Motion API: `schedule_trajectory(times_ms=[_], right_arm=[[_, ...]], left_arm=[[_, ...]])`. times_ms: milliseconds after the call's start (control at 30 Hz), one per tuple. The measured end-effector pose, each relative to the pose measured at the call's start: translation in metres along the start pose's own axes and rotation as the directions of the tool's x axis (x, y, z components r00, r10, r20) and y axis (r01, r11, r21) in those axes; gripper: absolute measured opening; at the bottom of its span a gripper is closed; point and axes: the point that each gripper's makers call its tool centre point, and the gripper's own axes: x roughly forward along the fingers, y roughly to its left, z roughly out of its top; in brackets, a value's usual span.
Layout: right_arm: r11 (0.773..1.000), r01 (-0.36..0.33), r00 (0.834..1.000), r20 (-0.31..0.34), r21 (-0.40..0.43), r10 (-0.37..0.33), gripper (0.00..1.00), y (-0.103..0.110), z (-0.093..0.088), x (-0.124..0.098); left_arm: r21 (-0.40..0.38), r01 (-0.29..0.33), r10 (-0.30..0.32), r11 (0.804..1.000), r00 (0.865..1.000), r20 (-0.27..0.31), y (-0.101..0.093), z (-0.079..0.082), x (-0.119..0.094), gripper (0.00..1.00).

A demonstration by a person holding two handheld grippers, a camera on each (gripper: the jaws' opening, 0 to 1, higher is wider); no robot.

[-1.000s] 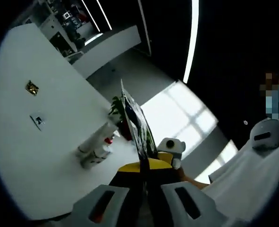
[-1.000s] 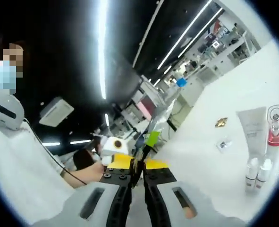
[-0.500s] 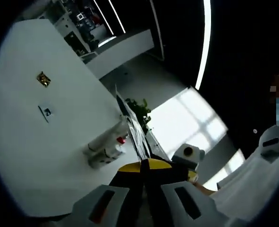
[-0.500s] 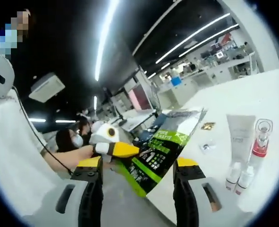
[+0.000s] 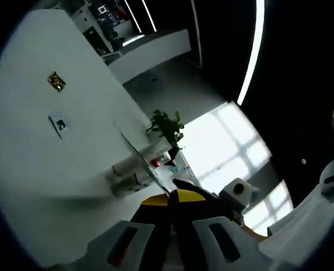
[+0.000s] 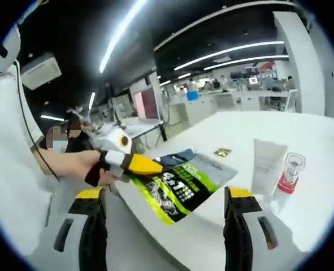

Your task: Arrange the skincare products in the storage area until every visible bottle or jar stands upright without overlapping.

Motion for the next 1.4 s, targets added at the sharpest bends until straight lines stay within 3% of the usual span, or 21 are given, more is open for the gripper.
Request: schedule_trajectory(times_ms=[300, 567, 633, 800, 900, 1100, 1400], right_arm=[[0.996, 0.059, 0.997, -0.049, -0.069, -0.063, 0.99, -0.006, -0.007, 0.002], [0.995, 0.049, 0.996, -0.071, -0.081, -0.055, 0.99, -0.007, -0.009, -0.002], [0.993, 0.070, 0.993, -0.090, -0.098, -0.079, 1.00, -0.012, -0.010, -0.005], [0.989, 0.138, 0.987, -0.080, -0.051, -0.142, 1.00, -0.030, -0.011, -0.015], [0.982, 0.179, 0.979, -0.083, -0.068, -0.184, 1.00, -0.040, -0.012, -0.020], [0.975, 0.216, 0.972, -0.087, -0.050, -0.220, 1.00, -0.051, -0.019, -0.032], [0.964, 0.265, 0.960, -0.093, 0.013, -0.263, 1.00, -0.062, -0.035, -0.044]], left_arm=[[-0.001, -0.035, 0.035, 0.999, 0.999, 0.001, 0.018, 0.002, 0.002, 0.00], [-0.002, -0.106, 0.106, 0.994, 0.994, -0.021, 0.044, -0.007, 0.012, 0.00], [0.023, -0.114, 0.115, 0.993, 0.993, -0.038, 0.047, -0.009, 0.017, 0.00], [0.045, -0.139, 0.142, 0.989, 0.989, -0.052, 0.058, -0.010, 0.026, 0.00], [0.055, -0.150, 0.153, 0.987, 0.986, -0.059, 0.067, -0.010, 0.033, 0.00], [0.092, -0.191, 0.201, 0.977, 0.973, -0.117, 0.087, -0.020, 0.038, 0.00], [0.099, -0.245, 0.258, 0.964, 0.955, -0.150, 0.112, -0.035, 0.035, 0.00]])
